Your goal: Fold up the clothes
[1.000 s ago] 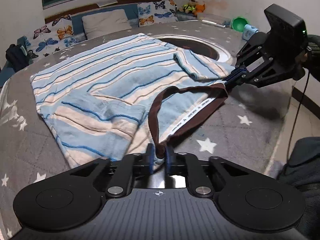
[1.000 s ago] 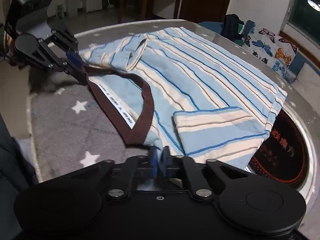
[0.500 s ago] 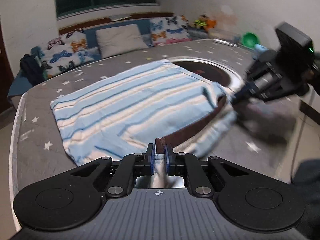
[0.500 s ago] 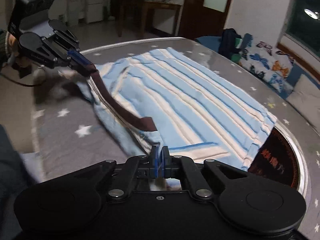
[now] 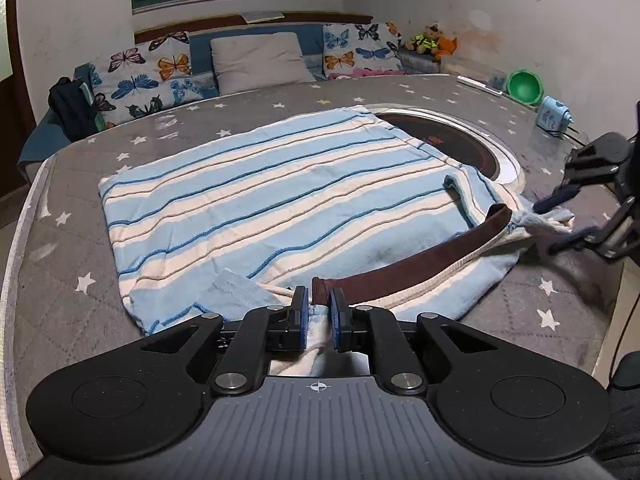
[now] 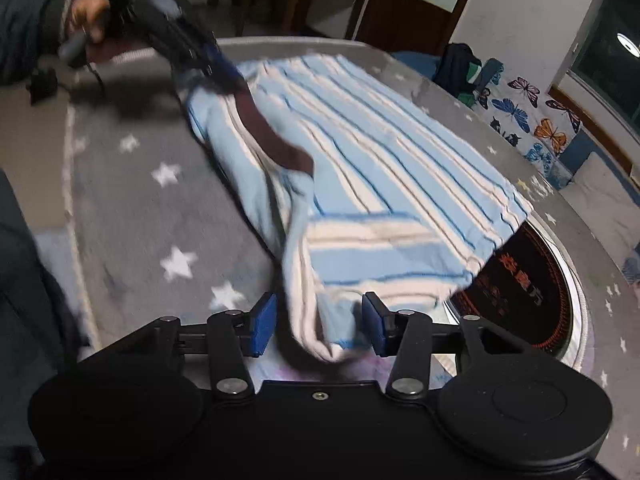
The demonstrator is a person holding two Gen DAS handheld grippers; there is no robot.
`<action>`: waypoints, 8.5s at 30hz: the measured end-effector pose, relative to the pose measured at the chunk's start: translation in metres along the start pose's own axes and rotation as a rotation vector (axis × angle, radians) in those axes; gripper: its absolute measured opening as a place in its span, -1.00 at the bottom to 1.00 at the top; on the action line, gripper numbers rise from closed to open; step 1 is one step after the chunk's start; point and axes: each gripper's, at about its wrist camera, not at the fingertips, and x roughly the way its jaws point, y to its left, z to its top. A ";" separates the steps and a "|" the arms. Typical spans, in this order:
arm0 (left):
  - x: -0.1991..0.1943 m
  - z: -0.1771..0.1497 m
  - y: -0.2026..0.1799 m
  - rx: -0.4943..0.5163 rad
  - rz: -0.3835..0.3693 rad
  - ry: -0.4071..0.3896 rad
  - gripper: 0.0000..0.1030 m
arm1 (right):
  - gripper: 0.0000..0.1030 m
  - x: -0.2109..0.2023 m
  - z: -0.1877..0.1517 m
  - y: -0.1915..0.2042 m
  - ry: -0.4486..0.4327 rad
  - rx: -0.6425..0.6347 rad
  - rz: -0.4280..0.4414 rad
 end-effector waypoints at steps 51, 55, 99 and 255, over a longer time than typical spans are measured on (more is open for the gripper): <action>-0.133 -0.028 -0.017 -0.011 0.164 -0.254 -0.83 | -0.79 -0.072 0.041 -0.028 -0.169 0.151 0.033; -0.091 -0.004 0.012 -0.073 0.199 -0.235 -0.84 | -0.79 -0.026 0.066 -0.064 -0.163 0.178 -0.009; 0.061 0.044 0.070 -0.287 0.224 -0.097 -0.27 | -0.37 0.149 0.126 -0.097 -0.161 0.342 0.031; -0.026 -0.055 0.065 -0.536 0.679 -0.042 1.00 | 1.00 -0.001 -0.156 -0.193 -0.088 0.950 -0.604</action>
